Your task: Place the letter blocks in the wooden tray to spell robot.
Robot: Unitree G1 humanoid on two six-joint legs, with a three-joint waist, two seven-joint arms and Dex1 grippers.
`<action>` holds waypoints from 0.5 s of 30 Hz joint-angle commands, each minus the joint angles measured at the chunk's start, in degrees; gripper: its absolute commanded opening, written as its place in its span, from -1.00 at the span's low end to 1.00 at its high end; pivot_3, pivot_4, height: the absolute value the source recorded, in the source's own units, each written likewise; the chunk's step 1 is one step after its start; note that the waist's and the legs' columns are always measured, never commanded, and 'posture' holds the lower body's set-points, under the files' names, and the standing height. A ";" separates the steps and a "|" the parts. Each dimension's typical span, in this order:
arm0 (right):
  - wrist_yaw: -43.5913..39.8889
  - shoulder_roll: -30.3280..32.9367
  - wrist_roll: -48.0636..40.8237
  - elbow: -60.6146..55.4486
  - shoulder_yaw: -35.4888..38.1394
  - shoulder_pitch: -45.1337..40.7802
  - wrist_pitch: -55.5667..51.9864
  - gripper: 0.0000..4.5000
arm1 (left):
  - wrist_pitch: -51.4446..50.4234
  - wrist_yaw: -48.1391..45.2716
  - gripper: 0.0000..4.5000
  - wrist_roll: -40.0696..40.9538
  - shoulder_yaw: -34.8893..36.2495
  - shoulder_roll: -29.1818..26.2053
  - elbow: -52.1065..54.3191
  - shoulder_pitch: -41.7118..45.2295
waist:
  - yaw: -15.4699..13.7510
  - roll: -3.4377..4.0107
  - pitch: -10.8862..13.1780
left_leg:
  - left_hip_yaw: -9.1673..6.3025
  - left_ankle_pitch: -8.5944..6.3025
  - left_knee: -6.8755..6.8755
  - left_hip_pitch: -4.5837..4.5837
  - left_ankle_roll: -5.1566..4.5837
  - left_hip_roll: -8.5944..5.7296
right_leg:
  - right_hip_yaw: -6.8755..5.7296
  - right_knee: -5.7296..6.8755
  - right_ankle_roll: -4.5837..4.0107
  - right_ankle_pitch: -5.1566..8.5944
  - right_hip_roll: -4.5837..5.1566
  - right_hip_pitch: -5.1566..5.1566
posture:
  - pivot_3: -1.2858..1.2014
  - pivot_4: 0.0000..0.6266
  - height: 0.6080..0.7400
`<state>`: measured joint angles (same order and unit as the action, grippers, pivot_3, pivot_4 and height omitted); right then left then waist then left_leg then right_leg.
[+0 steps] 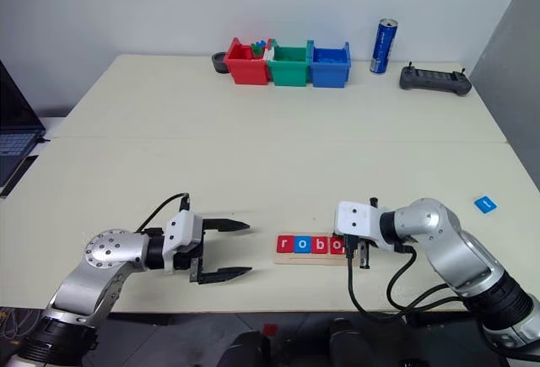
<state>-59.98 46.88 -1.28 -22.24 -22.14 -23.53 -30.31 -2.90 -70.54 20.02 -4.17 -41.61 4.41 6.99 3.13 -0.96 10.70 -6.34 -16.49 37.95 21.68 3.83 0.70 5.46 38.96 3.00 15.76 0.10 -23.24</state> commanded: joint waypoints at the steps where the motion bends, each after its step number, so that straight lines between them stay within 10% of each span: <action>1: -0.32 0.11 0.10 -2.27 0.42 -0.05 0.01 -0.98 | 1.61 -0.22 1.00 0.20 1.24 -0.35 0.63 -0.03 | 0.00 0.00 0.00 | -0.01 0.00 0.00 0.00 0.00 0.00 | -0.01 0.00 0.00 0.00 0.00 0.00 | 0.03 -0.52 1.00; 15: -4.49 9.39 -2.29 -7.35 4.25 4.30 -2.34 -0.98 | -1.62 1.67 1.00 0.75 0.70 -0.38 4.99 -0.47 | -0.26 0.00 0.00 | -0.03 0.00 0.00 0.03 0.00 -0.01 | -0.06 -0.01 0.00 0.00 0.04 0.00 | 0.03 -0.52 1.00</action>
<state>-64.39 55.80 -3.40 -27.66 -19.22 -19.10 -32.51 -4.41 -69.24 20.07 -4.23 -41.62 7.00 6.73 2.87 -0.96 10.70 -6.36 -16.49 37.95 21.68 3.83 0.69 5.42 38.96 3.01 15.76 0.13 -23.24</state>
